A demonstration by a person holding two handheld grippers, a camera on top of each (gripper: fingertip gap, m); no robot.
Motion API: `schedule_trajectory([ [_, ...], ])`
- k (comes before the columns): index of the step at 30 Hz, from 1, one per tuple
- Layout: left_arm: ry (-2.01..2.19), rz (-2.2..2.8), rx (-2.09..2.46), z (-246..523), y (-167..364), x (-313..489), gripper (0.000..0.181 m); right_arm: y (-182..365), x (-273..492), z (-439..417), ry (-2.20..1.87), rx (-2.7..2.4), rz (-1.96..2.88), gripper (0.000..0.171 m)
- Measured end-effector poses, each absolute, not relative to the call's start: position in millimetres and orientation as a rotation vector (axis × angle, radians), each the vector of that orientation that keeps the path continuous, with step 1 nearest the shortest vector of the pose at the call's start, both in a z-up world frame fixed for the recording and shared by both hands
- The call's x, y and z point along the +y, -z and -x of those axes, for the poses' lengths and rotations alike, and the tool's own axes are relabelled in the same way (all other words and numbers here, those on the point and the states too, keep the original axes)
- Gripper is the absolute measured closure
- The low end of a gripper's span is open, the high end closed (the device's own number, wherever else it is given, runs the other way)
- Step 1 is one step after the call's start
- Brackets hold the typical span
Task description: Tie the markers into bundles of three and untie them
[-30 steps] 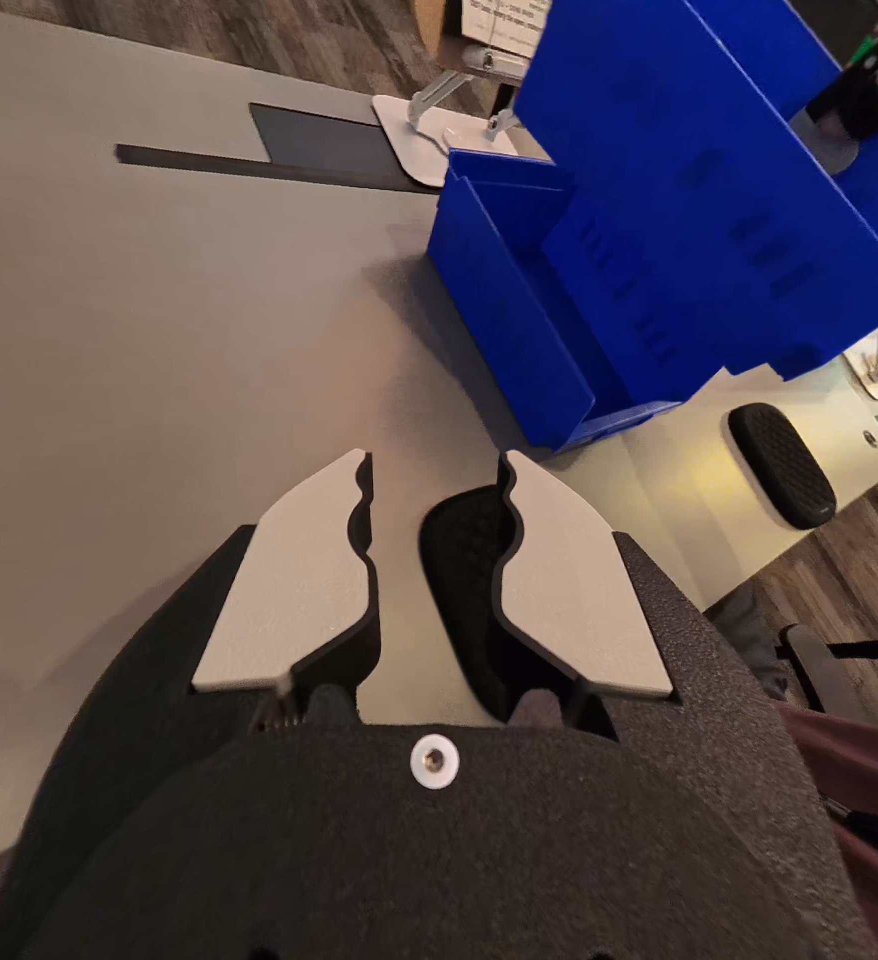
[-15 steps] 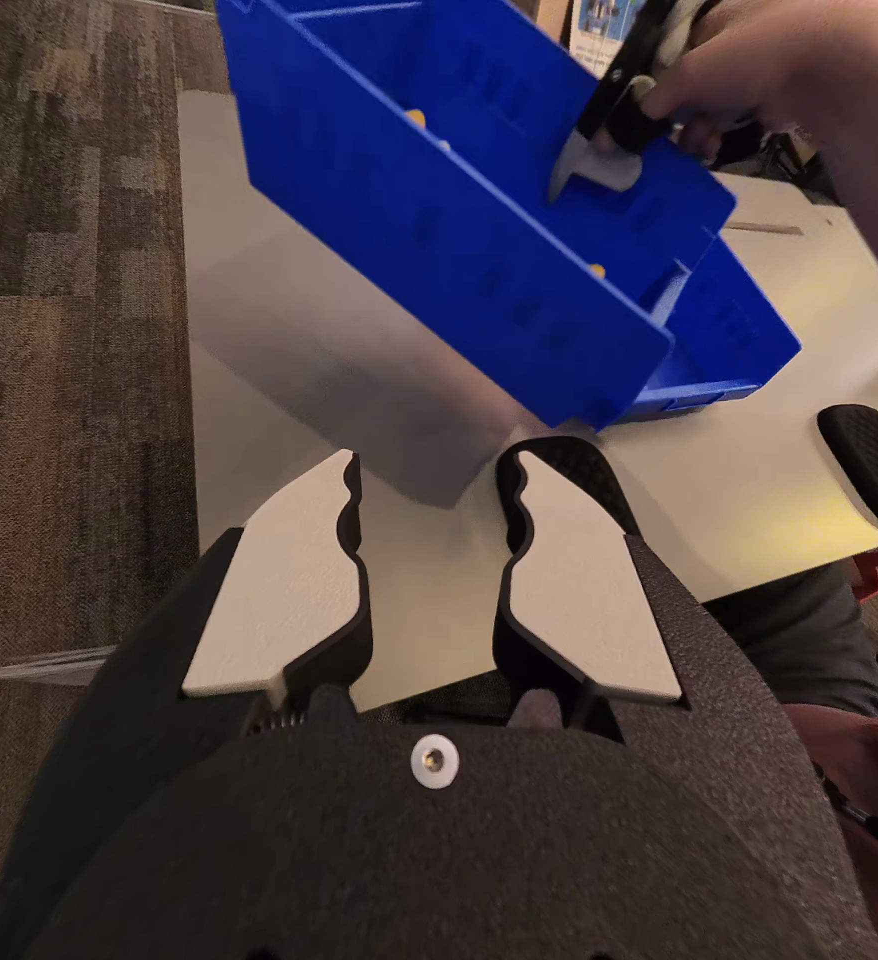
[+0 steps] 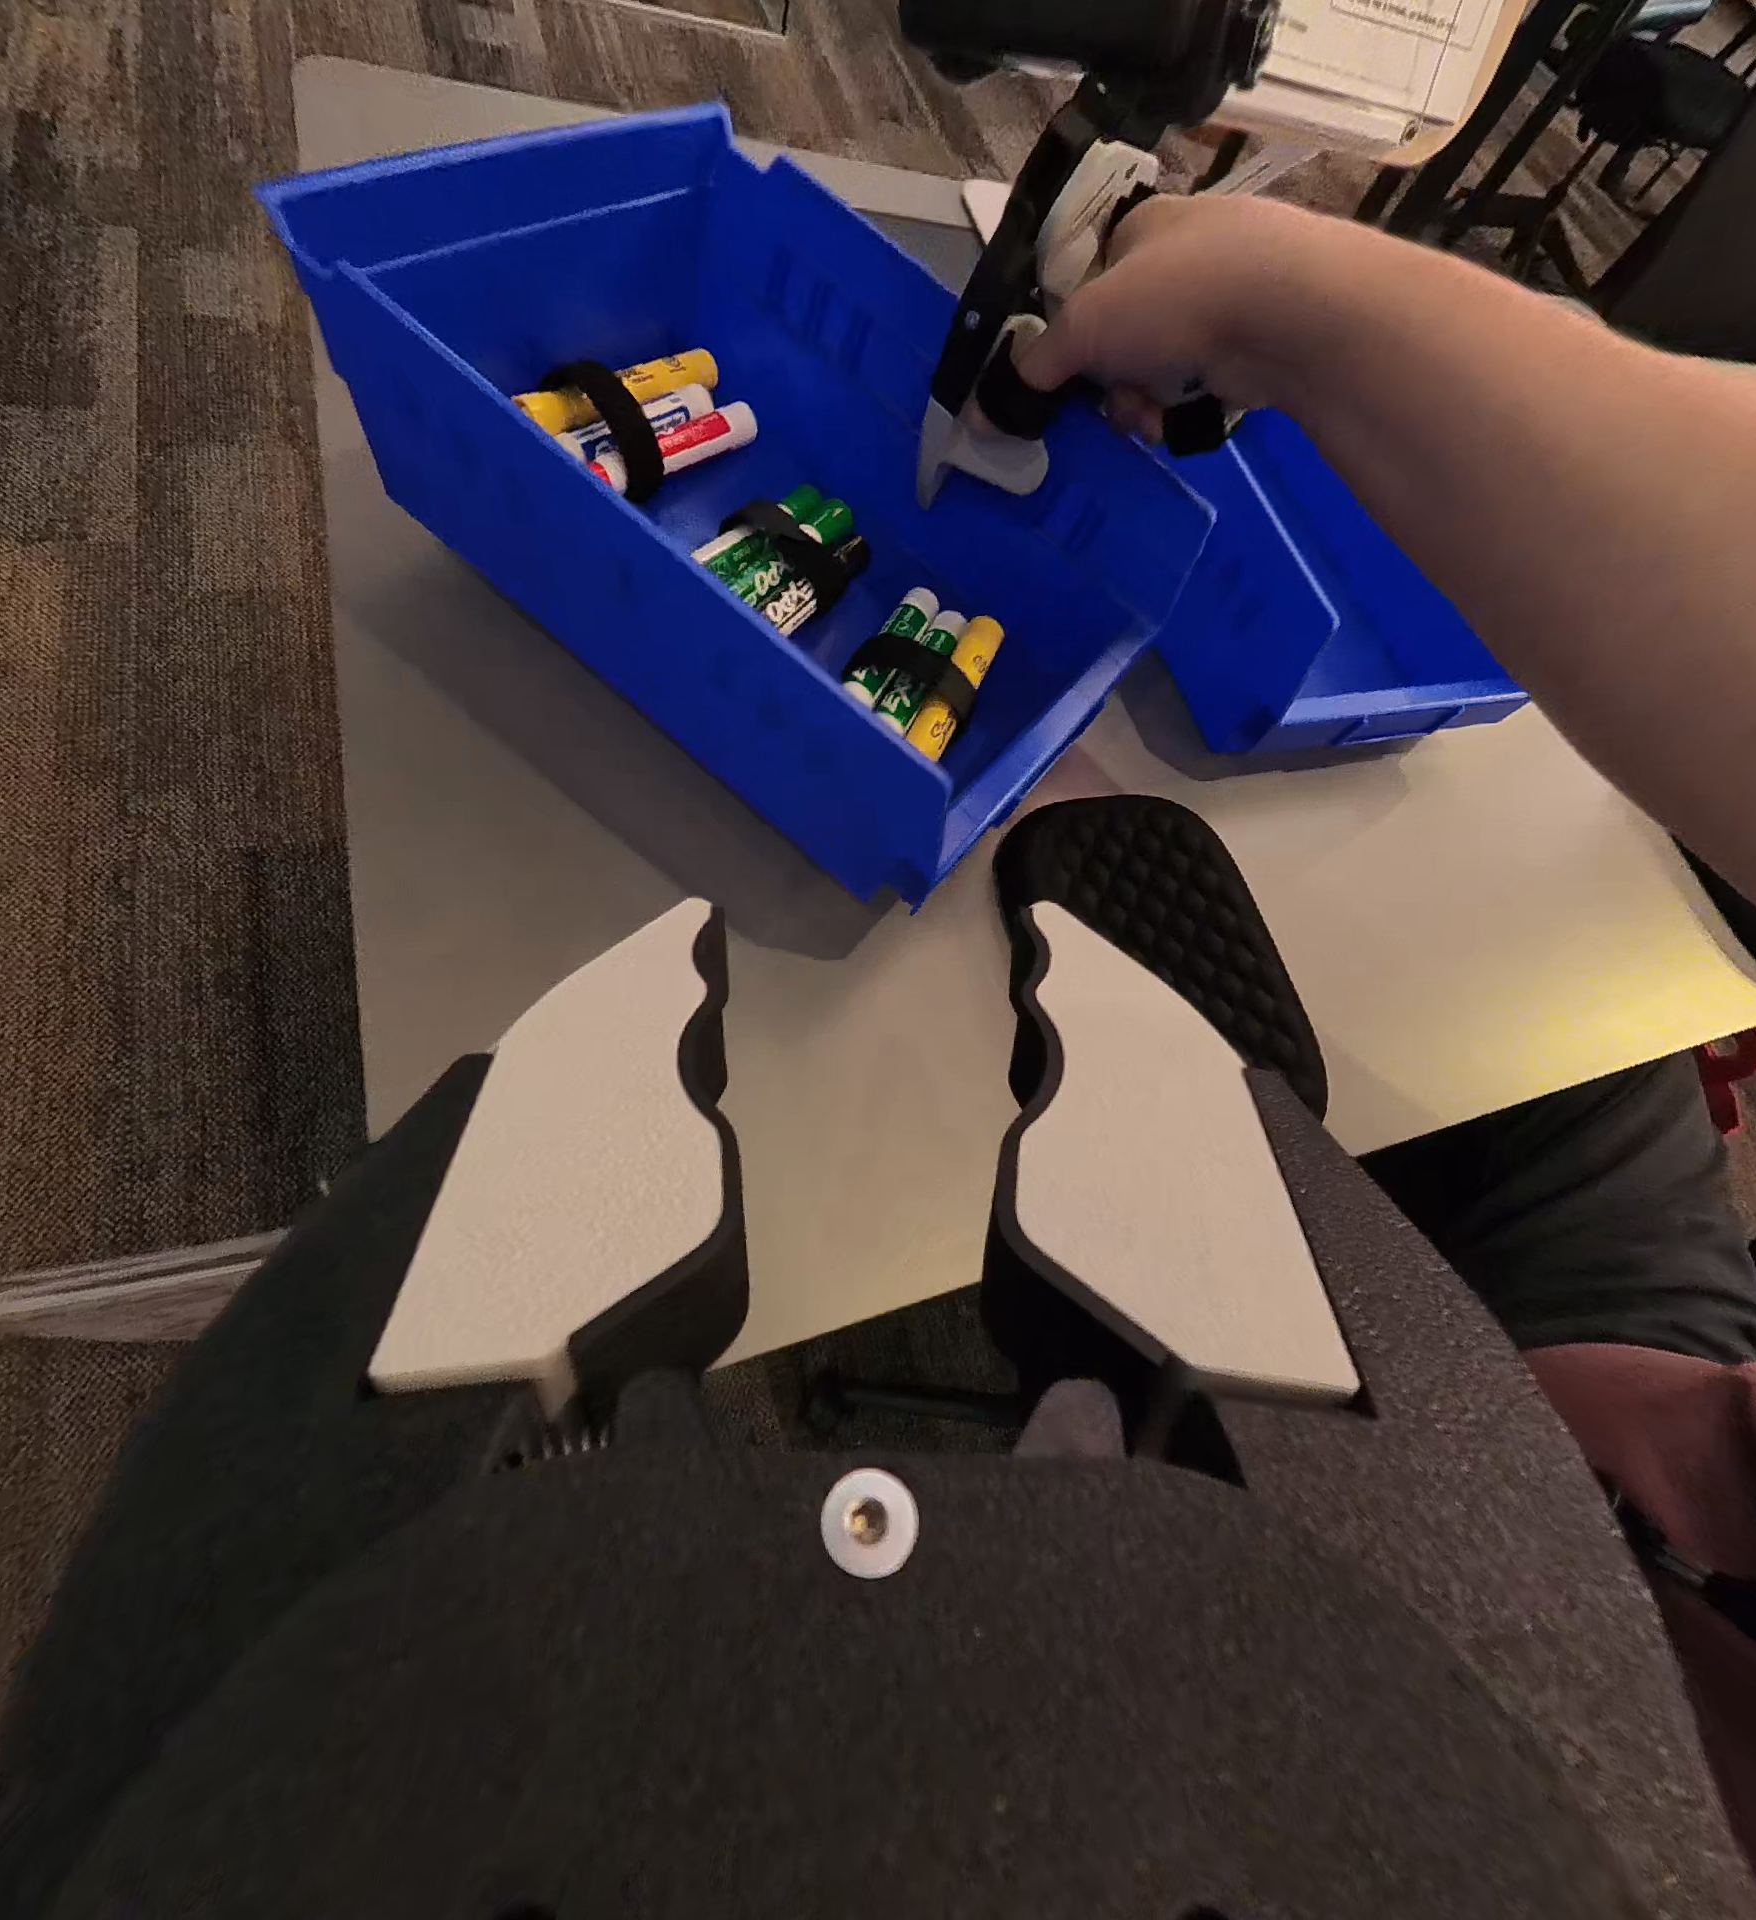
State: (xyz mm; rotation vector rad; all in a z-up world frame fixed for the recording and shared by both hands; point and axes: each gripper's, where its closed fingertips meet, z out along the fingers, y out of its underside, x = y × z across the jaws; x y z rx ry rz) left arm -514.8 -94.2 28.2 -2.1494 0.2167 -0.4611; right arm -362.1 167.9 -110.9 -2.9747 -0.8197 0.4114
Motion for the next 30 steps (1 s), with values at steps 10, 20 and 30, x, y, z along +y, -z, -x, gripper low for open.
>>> schedule_trajectory([
  [10,0.495,2.108,0.229,497,-33,-75,0.126,111,174,356,-0.321,-0.832,2.852,0.163],
  [20,0.552,2.028,0.271,478,-36,-85,0.126,-34,218,126,0.064,-0.585,2.383,0.105],
  [30,0.596,1.981,0.372,420,-68,-73,0.128,98,163,25,-0.095,-0.431,2.835,0.142],
])
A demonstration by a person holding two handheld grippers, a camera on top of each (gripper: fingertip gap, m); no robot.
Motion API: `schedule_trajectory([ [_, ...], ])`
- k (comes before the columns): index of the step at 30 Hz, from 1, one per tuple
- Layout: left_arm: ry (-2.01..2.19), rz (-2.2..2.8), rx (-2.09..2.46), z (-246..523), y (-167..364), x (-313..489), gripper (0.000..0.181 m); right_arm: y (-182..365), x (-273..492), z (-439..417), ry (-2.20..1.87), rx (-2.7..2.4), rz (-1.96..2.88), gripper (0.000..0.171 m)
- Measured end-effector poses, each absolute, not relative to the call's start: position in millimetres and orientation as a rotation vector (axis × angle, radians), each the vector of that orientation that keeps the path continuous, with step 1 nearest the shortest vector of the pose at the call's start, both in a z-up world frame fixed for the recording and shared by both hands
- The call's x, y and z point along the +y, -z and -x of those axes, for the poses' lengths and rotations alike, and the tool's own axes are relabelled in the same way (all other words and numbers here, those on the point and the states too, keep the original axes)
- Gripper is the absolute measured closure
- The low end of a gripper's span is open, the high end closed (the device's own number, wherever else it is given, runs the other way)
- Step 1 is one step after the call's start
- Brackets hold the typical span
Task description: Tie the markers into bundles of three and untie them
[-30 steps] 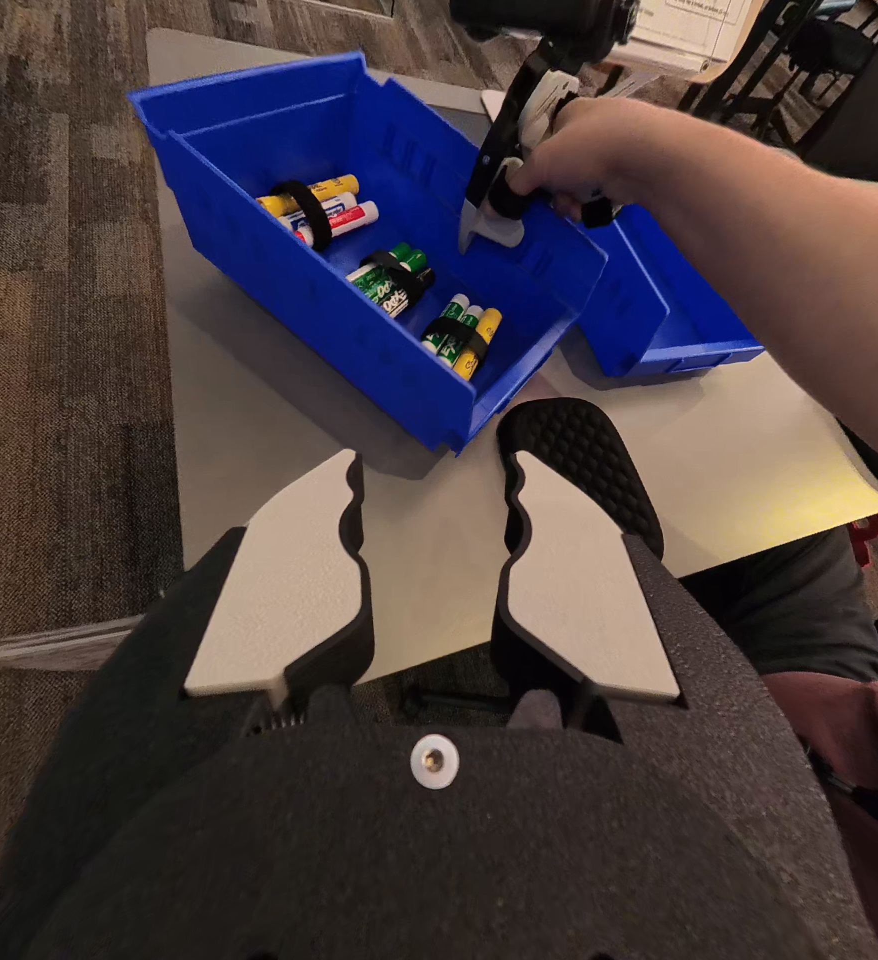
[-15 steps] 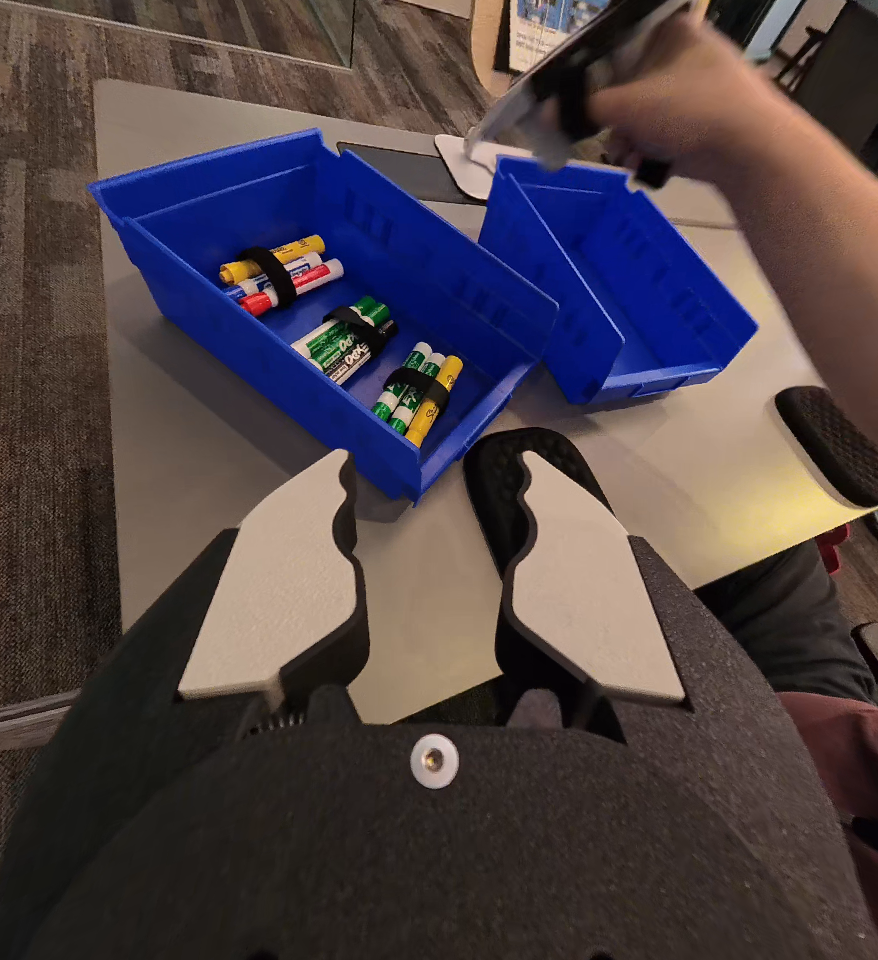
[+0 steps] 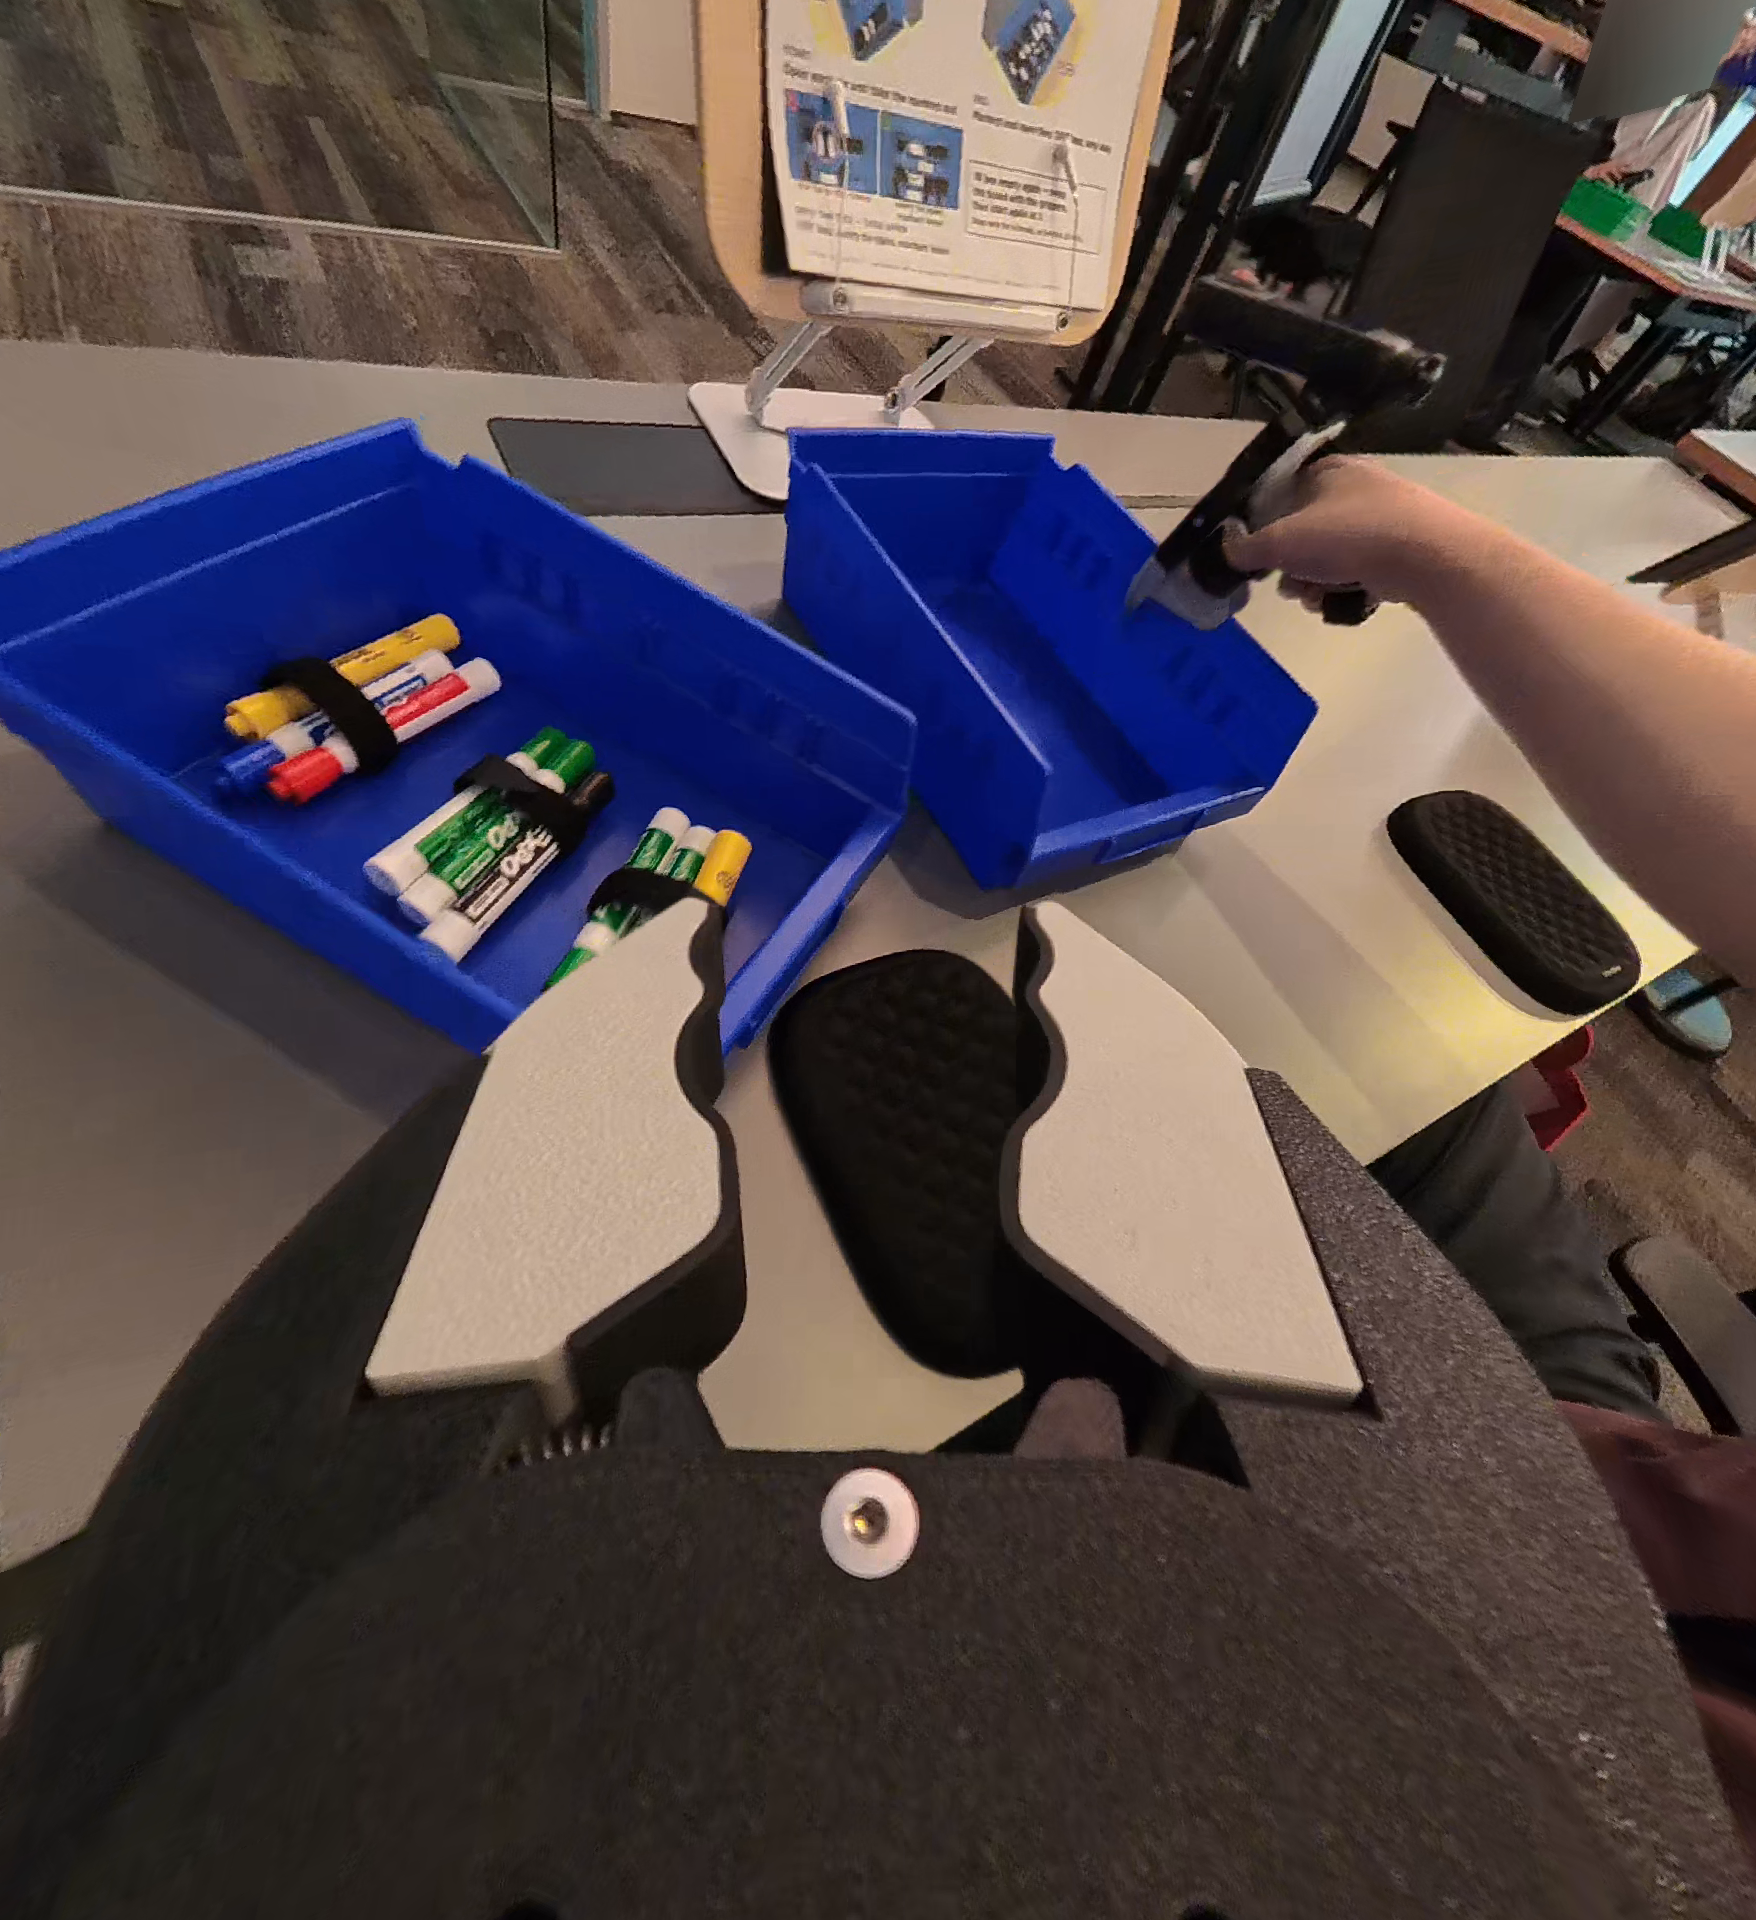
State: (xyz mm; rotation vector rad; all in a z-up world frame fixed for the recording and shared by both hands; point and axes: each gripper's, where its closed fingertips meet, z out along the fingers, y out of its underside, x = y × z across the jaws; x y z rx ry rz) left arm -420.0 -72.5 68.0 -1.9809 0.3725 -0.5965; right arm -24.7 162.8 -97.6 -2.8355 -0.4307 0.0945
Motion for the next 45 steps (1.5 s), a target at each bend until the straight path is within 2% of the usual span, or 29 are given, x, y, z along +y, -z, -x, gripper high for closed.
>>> schedule_trajectory([
  [1,0.594,1.980,0.380,414,-71,-70,0.128,99,161,31,-0.180,-0.435,2.845,0.158],
  [2,0.597,1.974,0.384,408,-75,-68,0.128,99,162,31,-0.225,-0.423,2.851,0.160],
  [5,0.604,1.959,0.390,392,-84,-62,0.130,99,163,28,-0.376,-0.383,2.877,0.161],
  [12,0.591,1.991,0.411,359,-87,-50,0.131,100,166,-31,-0.374,-0.417,2.911,0.163],
  [28,0.571,2.043,0.339,327,-72,-22,0.132,103,137,-267,-0.246,-0.068,2.940,0.164],
  [36,0.497,2.068,0.257,344,-74,-11,0.131,103,129,-294,-0.274,0.032,2.900,0.164],
  [39,0.412,2.115,0.172,372,-64,-2,0.120,102,131,-294,-0.224,-0.014,2.874,0.164],
  [41,0.335,2.147,0.082,403,-56,6,0.110,96,136,-297,-0.136,-0.061,2.816,0.159],
  [43,0.268,2.181,-0.020,439,-46,15,0.109,76,147,-296,-0.084,-0.093,2.682,0.143],
  [44,0.261,2.195,-0.058,454,-41,19,0.110,60,152,-293,-0.072,-0.098,2.593,0.140],
  [45,0.257,2.206,-0.072,465,-35,24,0.120,43,157,-291,-0.056,-0.097,2.503,0.135],
])
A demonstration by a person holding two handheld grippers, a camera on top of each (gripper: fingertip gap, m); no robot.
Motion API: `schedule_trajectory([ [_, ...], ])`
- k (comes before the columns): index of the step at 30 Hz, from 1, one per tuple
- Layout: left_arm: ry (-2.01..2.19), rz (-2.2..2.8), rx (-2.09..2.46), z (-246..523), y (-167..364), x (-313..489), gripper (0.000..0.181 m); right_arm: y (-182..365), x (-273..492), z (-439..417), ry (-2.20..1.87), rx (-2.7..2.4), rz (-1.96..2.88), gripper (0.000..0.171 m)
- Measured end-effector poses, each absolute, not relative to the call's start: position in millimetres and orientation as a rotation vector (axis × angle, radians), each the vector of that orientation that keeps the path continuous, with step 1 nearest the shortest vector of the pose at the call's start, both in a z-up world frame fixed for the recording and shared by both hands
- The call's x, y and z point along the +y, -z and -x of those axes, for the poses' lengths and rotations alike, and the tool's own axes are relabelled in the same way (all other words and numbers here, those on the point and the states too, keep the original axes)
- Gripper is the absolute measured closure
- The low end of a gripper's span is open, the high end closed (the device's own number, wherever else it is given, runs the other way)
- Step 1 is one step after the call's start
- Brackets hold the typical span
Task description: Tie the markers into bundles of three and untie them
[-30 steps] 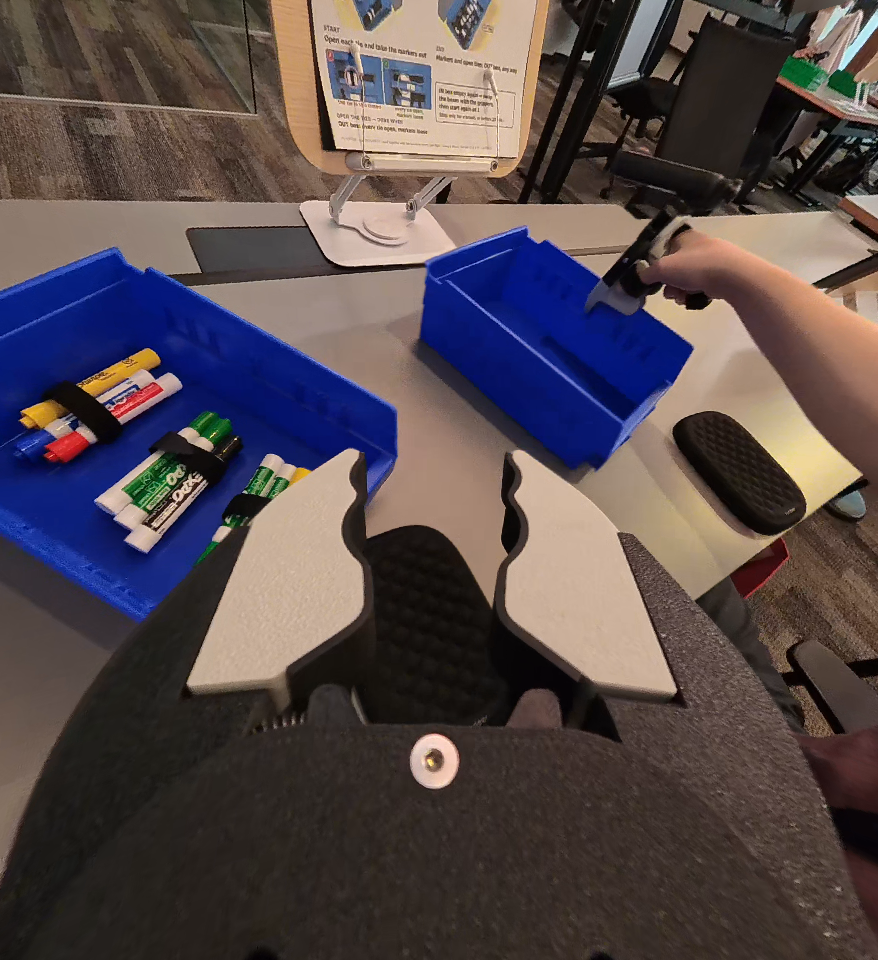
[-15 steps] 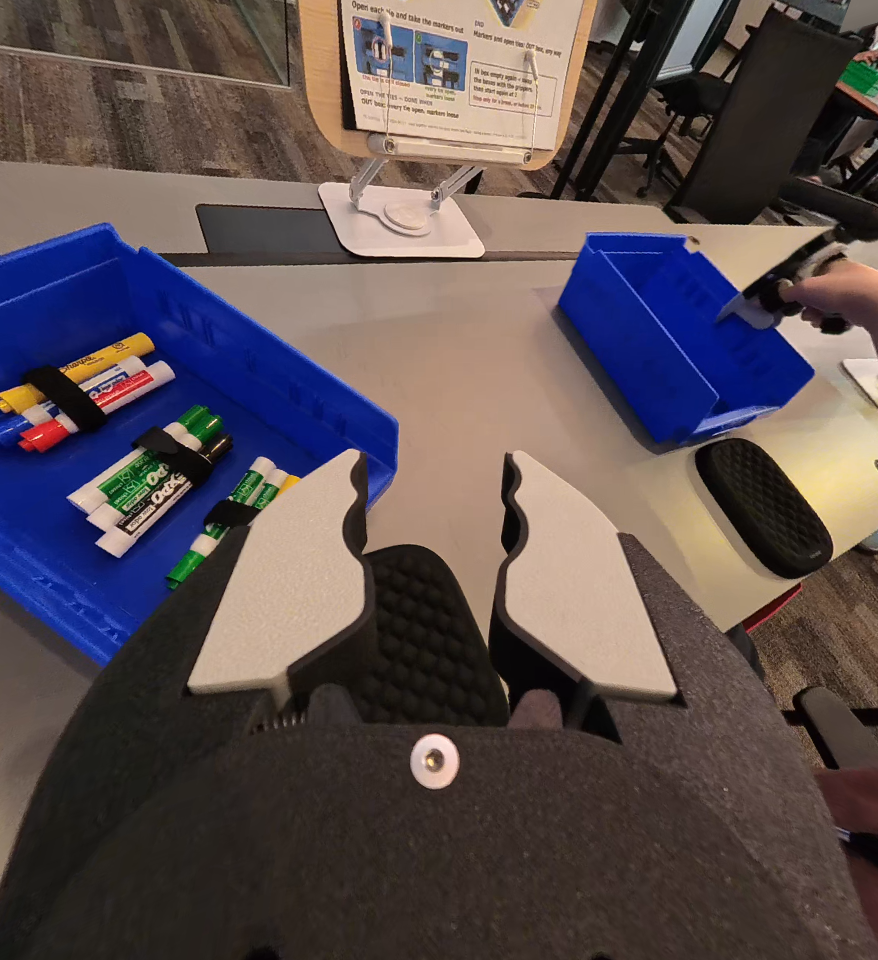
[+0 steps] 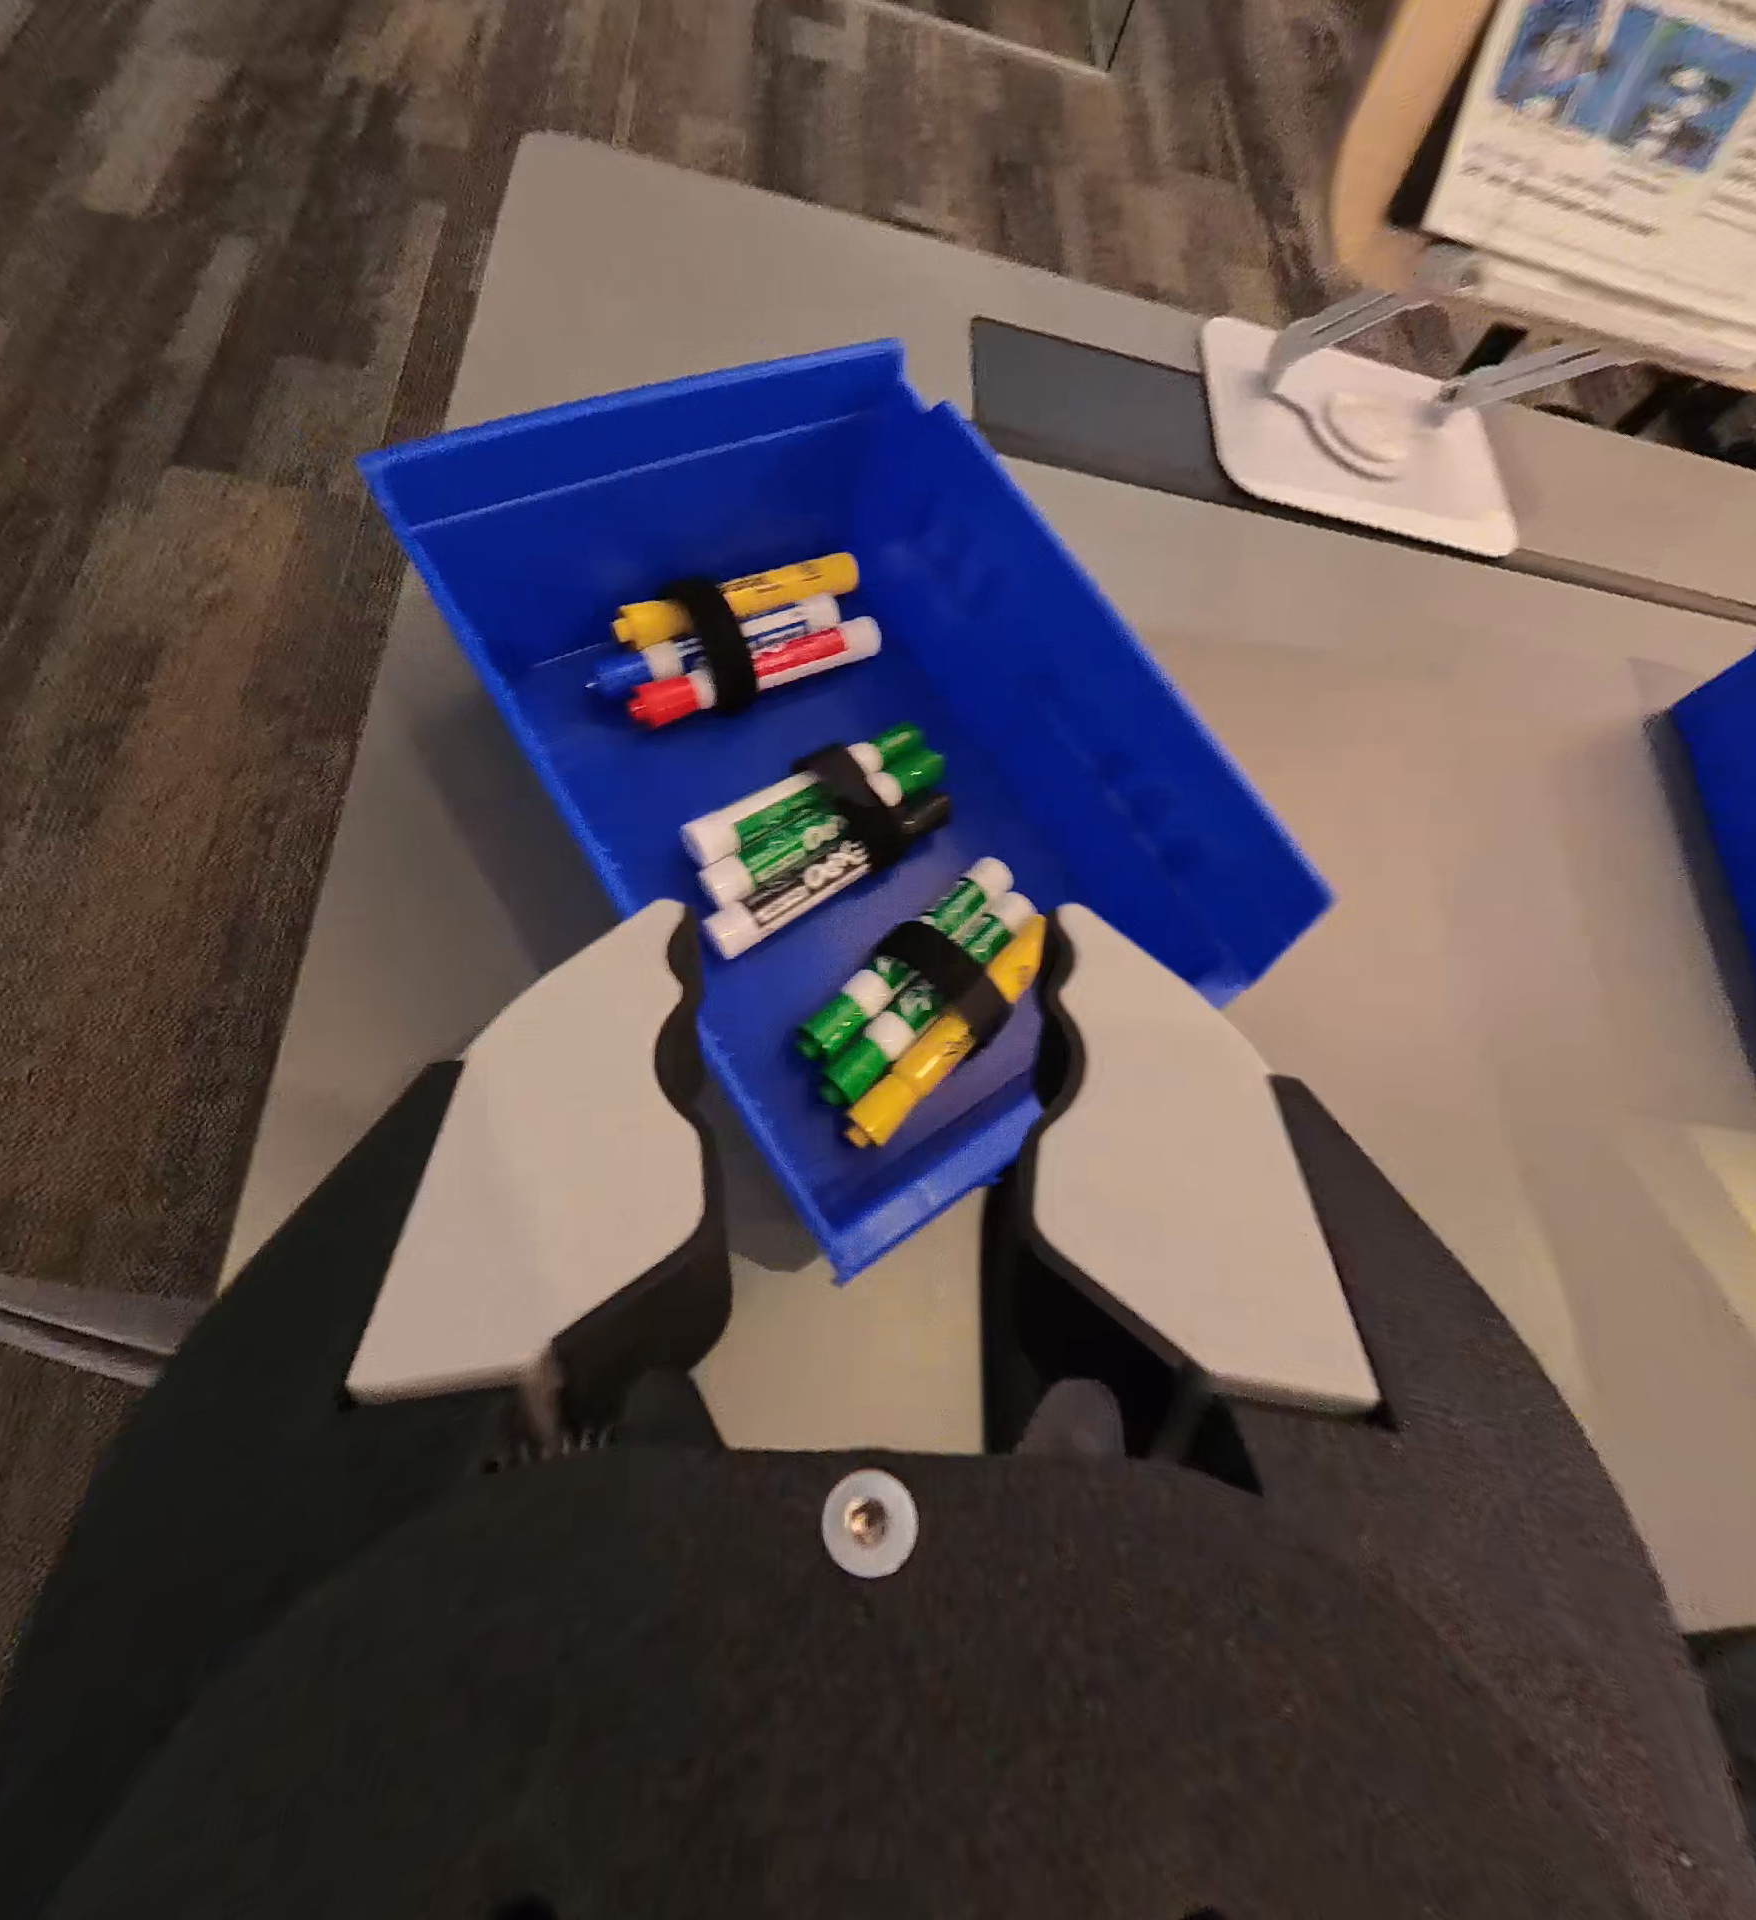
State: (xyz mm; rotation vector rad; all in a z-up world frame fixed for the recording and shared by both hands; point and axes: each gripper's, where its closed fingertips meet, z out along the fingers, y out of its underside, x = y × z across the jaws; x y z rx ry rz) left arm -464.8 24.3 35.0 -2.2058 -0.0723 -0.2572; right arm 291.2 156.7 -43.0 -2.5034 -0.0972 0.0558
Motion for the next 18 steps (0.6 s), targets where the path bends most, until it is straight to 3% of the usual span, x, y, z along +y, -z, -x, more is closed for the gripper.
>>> schedule_trajectory([
  [1,0.265,2.227,-0.086,473,-27,28,0.126,26,159,-289,-0.042,-0.098,2.422,0.129],
  [4,0.270,2.268,-0.159,487,-8,41,0.120,-12,157,-274,-0.035,-0.135,2.271,0.127],
  [12,0.122,2.548,-0.242,496,62,62,0.113,-43,142,-220,-0.135,-0.259,2.138,0.124],
  [15,0.059,2.617,-0.219,497,80,64,0.128,-48,137,-209,-0.120,-0.305,2.115,0.124],
  [18,-0.104,2.647,-0.178,511,86,66,0.160,-52,134,-204,-0.113,-0.328,2.098,0.125],
])
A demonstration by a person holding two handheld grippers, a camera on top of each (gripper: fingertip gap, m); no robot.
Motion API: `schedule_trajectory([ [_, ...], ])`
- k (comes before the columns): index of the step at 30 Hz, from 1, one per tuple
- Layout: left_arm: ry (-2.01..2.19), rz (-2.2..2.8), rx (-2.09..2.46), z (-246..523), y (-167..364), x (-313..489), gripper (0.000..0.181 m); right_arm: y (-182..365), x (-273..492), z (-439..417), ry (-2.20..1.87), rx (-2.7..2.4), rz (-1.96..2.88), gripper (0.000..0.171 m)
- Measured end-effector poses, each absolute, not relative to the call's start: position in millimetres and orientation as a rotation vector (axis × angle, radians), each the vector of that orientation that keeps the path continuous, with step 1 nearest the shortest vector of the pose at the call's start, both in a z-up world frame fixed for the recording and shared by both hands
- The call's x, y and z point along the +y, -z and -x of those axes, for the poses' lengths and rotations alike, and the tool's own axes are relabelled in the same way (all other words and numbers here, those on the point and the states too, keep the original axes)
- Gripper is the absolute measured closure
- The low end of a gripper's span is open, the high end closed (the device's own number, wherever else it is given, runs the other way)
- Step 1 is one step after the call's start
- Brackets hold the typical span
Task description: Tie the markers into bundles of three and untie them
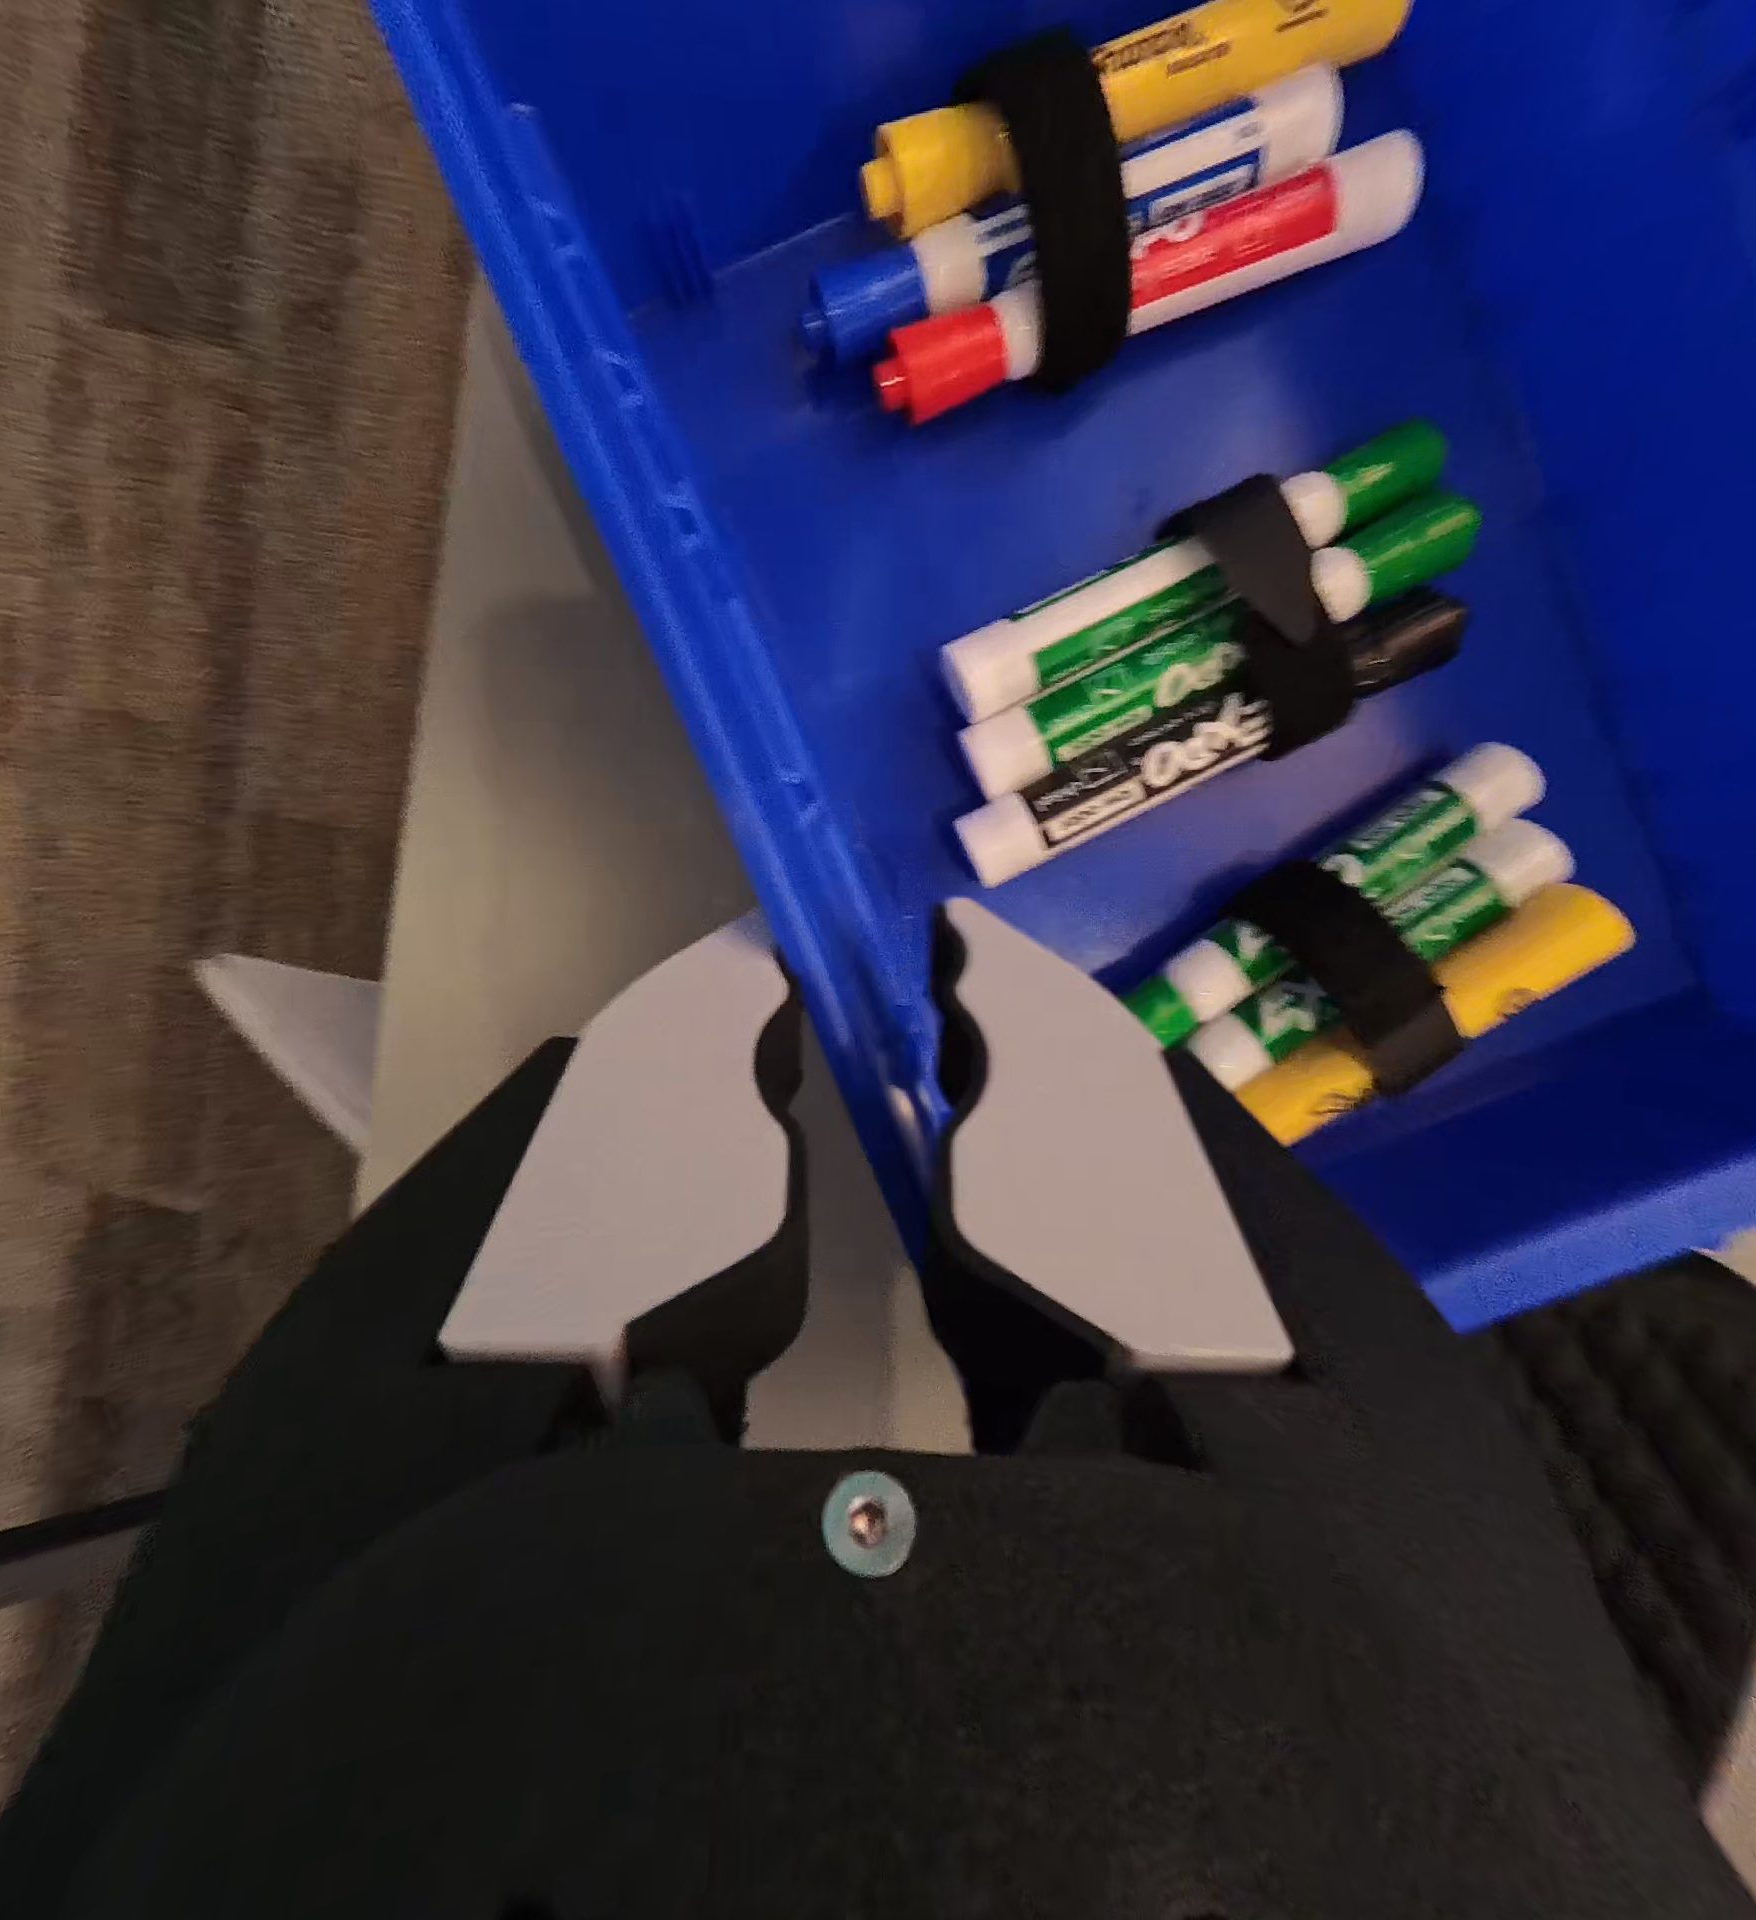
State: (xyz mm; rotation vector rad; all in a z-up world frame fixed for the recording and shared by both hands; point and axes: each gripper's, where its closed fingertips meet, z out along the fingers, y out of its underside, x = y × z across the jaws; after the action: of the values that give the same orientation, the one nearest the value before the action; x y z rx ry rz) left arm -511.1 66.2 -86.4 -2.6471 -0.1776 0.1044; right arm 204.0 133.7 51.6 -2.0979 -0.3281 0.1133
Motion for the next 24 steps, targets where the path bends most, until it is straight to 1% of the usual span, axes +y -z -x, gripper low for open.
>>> schedule_trajectory([
  [7,0.029,2.602,-0.070,508,87,93,0.174,-48,134,-206,-0.180,-0.293,2.069,0.127],
  [11,0.002,2.604,0.101,497,87,113,0.175,-35,137,-204,-0.235,-0.273,2.089,0.128],
  [18,0.104,2.615,0.055,474,88,139,0.177,-19,147,-191,-0.262,-0.308,2.106,0.130],
  [24,0.141,2.626,-0.034,468,88,139,0.178,-21,160,-178,-0.278,-0.363,2.075,0.132],
])
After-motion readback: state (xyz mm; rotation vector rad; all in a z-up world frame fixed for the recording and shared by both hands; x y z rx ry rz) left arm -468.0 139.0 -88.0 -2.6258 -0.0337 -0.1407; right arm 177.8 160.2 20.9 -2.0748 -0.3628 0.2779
